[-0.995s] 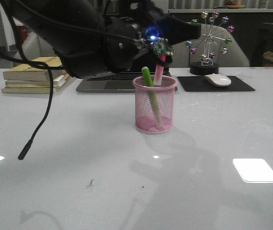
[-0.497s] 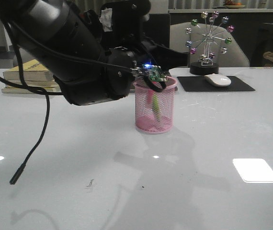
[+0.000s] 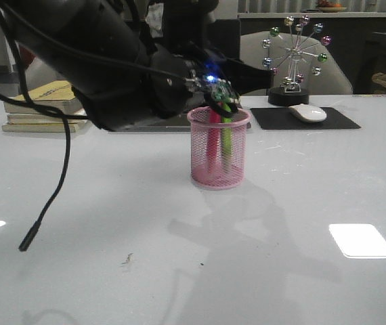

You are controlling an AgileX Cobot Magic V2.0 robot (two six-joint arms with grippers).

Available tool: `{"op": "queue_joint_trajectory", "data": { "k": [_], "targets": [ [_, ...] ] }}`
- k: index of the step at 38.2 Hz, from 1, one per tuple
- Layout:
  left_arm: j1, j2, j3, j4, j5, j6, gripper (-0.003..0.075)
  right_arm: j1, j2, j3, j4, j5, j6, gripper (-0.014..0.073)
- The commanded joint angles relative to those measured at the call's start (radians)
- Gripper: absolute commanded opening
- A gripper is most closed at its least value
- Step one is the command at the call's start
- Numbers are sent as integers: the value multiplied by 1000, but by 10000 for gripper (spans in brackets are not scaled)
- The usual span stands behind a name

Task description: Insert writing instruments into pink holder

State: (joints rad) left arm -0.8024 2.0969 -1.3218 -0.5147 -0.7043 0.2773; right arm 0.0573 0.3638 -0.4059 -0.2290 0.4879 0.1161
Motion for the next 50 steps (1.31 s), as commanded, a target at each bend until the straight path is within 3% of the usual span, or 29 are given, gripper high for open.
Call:
{"op": "queue_joint_trajectory", "data": {
  "k": [1,11,17,34,38,50],
  "targets": [
    [4,-145,-26,18,-28,105,351,-6,4,-26,-24,-77,-3,372],
    [144,-455,-26,14,246,133,351,-6,4,-26,-24,-77,-3,372],
    [320,-636,-26,14,408,234,351,-6,4,-26,-24,-83,-3,372],
    [825,-1006,-13,14,1089,234,351,-6,4,-26,-24,-91,-3,372],
    [889,-1088,89,1,1093,225,351,-6,4,-26,-24,-91,-3,372],
    [889,-1422,553,-50,1032,225,351,-6,4,-26,-23,-90,-3,372]
  ]
}}
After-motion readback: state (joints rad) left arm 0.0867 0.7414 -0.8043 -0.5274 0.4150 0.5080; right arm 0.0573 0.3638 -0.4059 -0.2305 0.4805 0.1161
